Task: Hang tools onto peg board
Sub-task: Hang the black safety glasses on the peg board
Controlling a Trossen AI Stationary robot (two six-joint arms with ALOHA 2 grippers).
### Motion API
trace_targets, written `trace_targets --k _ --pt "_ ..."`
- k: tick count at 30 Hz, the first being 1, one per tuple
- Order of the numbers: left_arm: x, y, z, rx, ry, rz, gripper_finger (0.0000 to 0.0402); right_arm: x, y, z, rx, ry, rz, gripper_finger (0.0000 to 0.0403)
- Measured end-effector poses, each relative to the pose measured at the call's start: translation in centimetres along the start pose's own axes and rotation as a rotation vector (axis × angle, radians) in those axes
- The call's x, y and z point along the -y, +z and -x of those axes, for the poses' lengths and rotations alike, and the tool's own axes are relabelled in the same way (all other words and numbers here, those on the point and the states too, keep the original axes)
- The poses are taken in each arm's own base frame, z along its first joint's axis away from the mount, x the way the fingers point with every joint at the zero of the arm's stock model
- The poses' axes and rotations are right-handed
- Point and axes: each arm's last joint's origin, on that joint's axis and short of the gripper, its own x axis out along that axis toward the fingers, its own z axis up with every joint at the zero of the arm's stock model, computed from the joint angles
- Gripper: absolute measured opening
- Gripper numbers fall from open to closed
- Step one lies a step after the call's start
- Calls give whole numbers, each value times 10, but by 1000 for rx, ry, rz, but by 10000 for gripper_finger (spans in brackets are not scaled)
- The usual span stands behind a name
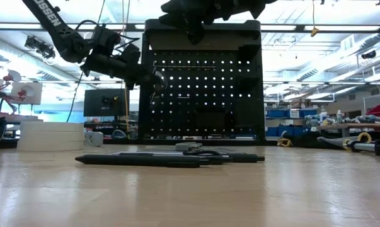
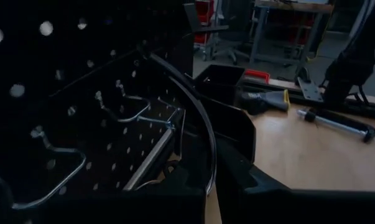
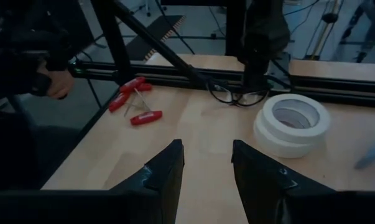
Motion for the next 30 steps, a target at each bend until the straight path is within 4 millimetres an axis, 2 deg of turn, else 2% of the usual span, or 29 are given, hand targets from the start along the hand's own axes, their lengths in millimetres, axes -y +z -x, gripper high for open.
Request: trace_targets --k 13,22,30 --pt "-5 -9 -6 -28 6 159 15 1 2 0 15 -2 35 147" --pt "-17 -8 -24 -33 12 186 15 1 2 1 24 -4 39 147" --pt "-34 -5 -21 -13 55 237 15 1 0 0 5 -2 30 147"
